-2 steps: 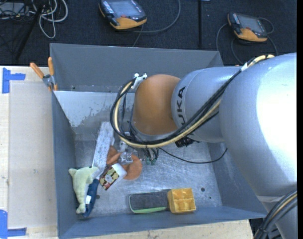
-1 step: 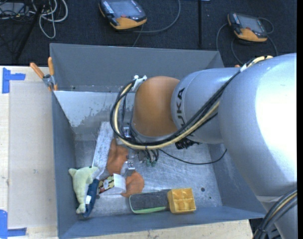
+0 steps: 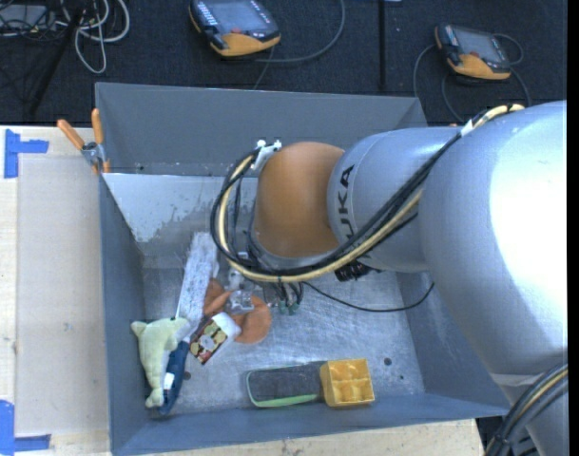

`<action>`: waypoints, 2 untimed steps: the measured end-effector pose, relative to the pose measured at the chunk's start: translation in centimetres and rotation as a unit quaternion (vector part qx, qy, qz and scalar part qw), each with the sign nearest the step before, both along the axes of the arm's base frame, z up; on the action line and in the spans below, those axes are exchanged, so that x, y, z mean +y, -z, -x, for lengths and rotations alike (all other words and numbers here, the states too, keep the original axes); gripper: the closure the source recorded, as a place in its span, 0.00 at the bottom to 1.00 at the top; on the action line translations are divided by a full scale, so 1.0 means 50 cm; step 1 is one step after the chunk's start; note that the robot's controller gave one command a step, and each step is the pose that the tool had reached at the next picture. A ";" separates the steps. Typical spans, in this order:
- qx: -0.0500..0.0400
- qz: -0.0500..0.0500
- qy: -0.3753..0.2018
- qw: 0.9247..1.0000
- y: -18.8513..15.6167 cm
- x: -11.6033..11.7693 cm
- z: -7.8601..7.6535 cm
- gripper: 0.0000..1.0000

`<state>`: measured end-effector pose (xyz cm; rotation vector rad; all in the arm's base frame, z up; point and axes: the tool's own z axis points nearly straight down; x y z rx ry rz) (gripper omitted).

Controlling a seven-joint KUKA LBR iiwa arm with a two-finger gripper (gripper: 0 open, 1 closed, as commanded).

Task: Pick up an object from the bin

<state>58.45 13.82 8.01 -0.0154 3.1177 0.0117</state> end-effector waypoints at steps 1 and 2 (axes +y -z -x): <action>0.005 0.001 -0.001 1.000 0.007 -0.001 0.006 0.00; 0.000 0.000 0.000 1.000 0.000 0.000 0.000 1.00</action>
Offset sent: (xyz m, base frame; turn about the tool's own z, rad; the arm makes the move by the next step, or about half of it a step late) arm 0.0000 0.0000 0.0000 0.0000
